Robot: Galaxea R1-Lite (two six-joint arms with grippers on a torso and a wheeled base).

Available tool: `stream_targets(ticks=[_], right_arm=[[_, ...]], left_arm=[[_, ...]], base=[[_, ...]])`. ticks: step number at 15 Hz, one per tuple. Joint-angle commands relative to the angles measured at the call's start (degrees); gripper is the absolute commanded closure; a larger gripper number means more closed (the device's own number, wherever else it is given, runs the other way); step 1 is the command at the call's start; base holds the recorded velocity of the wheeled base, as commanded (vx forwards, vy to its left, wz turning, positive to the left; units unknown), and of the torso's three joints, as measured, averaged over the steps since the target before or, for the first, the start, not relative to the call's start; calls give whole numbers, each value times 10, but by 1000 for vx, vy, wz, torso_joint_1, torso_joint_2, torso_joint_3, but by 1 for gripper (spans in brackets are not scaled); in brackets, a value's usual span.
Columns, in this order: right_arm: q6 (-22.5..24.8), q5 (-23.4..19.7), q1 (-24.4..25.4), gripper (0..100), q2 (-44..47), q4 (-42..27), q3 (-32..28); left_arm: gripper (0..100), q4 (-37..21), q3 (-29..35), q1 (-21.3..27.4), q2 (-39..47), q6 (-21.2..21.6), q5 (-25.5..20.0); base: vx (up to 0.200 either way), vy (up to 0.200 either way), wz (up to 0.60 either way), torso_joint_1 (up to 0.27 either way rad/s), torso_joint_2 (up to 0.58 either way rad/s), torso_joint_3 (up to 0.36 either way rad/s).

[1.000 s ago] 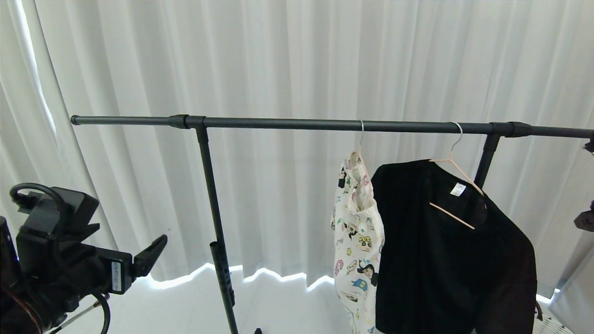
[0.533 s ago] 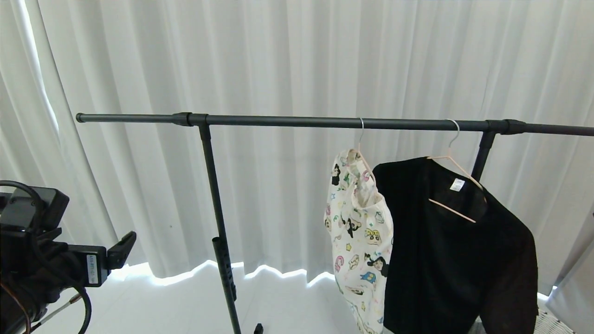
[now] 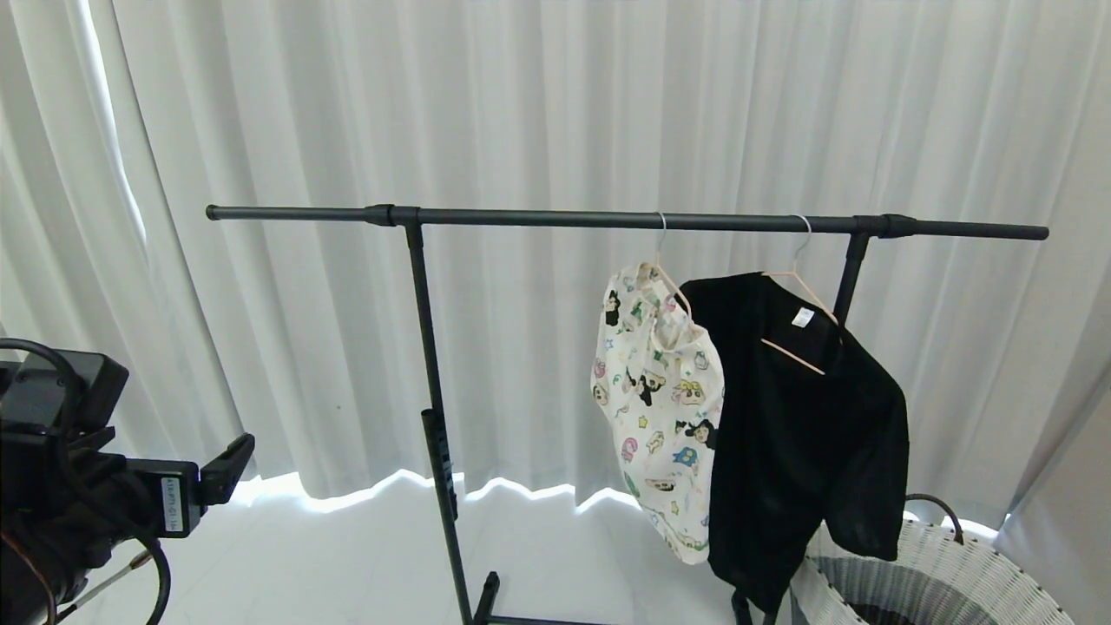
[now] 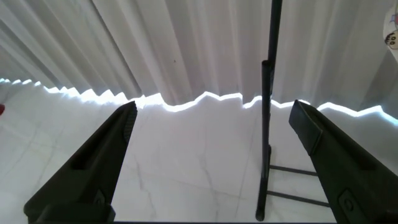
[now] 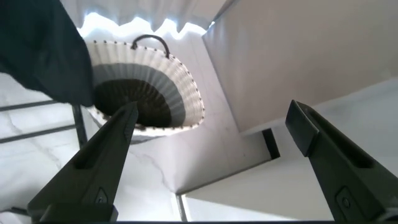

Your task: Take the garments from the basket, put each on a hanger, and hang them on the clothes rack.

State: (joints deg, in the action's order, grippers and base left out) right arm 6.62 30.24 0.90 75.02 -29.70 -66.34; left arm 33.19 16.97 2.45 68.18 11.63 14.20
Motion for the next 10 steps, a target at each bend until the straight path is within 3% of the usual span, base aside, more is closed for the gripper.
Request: stream_targets(ticks=[1,3,8,10], right_arm=[[1,0,1,0,1,1,1],[1,1,1,0,0,1,1],[0,0,1,0,-8,1,1],[-4,-1,1,0,-25,1,10]], left_arm=[[0,0,-1,1,-6,0,0],[0,0,-9,1,-14,0,0],[0,0,-67,1,-73,0,-1],[0,0,-135,1,-137,-2,0]], base=[[-200,0,0,2,2,2],[-200,0,0,0,2,2],[0,0,0,-15,40,23],[0,0,0,-151,383,207]])
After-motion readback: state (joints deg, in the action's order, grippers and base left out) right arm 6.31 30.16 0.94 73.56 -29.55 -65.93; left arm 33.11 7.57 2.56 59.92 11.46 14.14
